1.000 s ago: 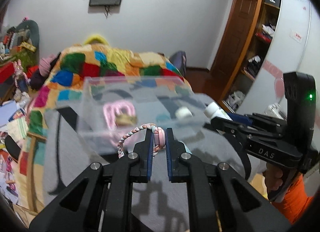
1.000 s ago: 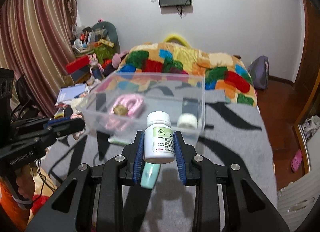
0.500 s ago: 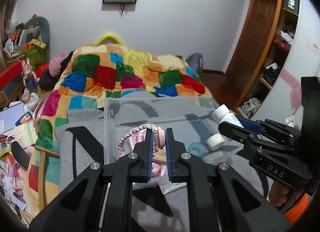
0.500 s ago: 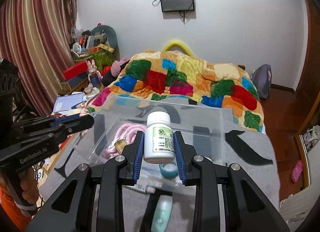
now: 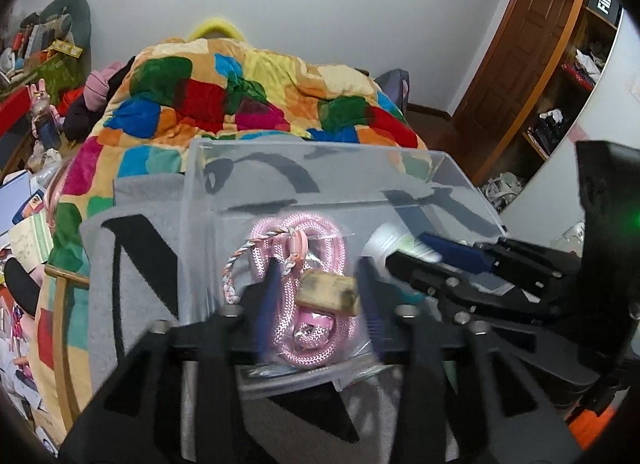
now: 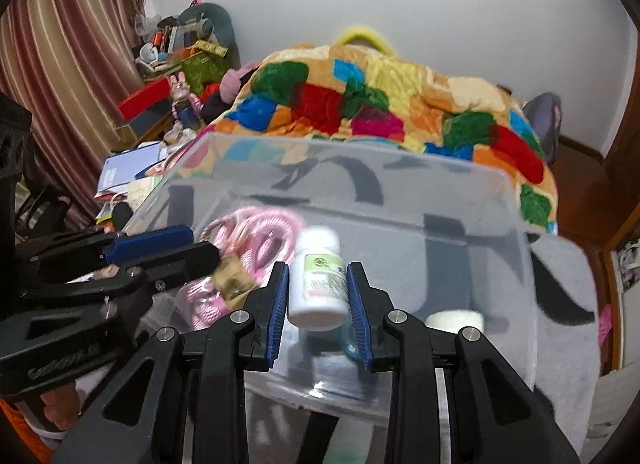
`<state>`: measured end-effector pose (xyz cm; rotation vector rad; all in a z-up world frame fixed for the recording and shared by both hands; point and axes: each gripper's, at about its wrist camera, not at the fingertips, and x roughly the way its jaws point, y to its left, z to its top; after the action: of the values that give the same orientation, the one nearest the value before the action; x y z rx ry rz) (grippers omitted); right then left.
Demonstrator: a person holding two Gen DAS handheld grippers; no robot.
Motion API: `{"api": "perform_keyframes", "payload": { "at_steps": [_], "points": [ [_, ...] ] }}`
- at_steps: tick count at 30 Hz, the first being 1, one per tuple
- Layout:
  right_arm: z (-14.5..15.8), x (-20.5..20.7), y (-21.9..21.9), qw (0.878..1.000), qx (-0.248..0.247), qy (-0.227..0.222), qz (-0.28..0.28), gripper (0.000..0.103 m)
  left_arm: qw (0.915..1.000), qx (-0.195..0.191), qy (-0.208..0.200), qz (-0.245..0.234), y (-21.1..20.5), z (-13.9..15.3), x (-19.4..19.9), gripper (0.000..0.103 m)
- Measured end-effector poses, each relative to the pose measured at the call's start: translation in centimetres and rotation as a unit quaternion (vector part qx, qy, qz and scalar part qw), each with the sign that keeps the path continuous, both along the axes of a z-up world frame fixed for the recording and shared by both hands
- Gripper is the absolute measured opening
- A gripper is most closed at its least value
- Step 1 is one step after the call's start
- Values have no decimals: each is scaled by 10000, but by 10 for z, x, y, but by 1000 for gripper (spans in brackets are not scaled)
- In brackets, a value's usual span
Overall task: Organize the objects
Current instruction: 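Drop the bracelet into the box while the right tool drops the pill bottle, then grasp the toothpaste tube with the left tool while the right grasps the green bottle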
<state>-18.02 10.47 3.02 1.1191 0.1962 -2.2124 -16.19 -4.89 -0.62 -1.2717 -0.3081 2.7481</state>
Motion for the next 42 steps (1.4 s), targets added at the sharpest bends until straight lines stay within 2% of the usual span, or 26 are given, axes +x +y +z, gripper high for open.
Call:
{"api": "perform_keyframes", "payload": {
  "at_steps": [4, 10, 15, 20, 23, 25, 29, 32, 34, 36, 39, 42],
  "points": [
    [6, 5, 6, 10000, -35, 66, 2, 38, 9999, -28, 131, 11, -1, 10, 10, 46],
    [29, 29, 26, 9986, -89, 523, -6, 38, 9989, -288, 372, -51, 3, 24, 38, 47],
    [36, 55, 52, 9972, -98, 738, 34, 38, 9986, -383, 307, -198, 7, 15, 65, 47],
    [20, 73, 73, 9984, -80, 561, 39, 38, 9990, -296, 61, -342, 14, -10, 75, 47],
    [4, 79, 78, 9994, 0, 349, 64, 38, 9982, -248, -223, -499, 25, -32, 68, 47],
    [-7, 81, 80, 9997, 71, 206, 89, 38, 9970, -346, -382, -570, 32, -42, 58, 47],
    [-25, 82, 83, 9998, 93, -94, 113, 38, 9959, -368, -494, -660, 43, -55, 44, 47],
    [-32, 81, 83, 9997, 134, -149, 124, 38, 9957, -235, -446, -777, 52, -56, 44, 44],
    [-36, 80, 84, 9996, 173, -181, 103, 38, 9941, -114, -420, -993, 61, -53, 50, 29],
    [-40, 78, 86, 9996, 182, -231, 55, 38, 9926, -147, -389, -1138, 68, -50, 58, 24],
    [-44, 74, 92, 9995, 113, -292, -27, 38, 9907, -141, -350, -1309, 76, -46, 72, 22],
    [-47, 70, 93, 9992, 51, -381, -46, 38, 9914, -298, -284, -1246, 74, -39, 78, 22]
  ]
}}
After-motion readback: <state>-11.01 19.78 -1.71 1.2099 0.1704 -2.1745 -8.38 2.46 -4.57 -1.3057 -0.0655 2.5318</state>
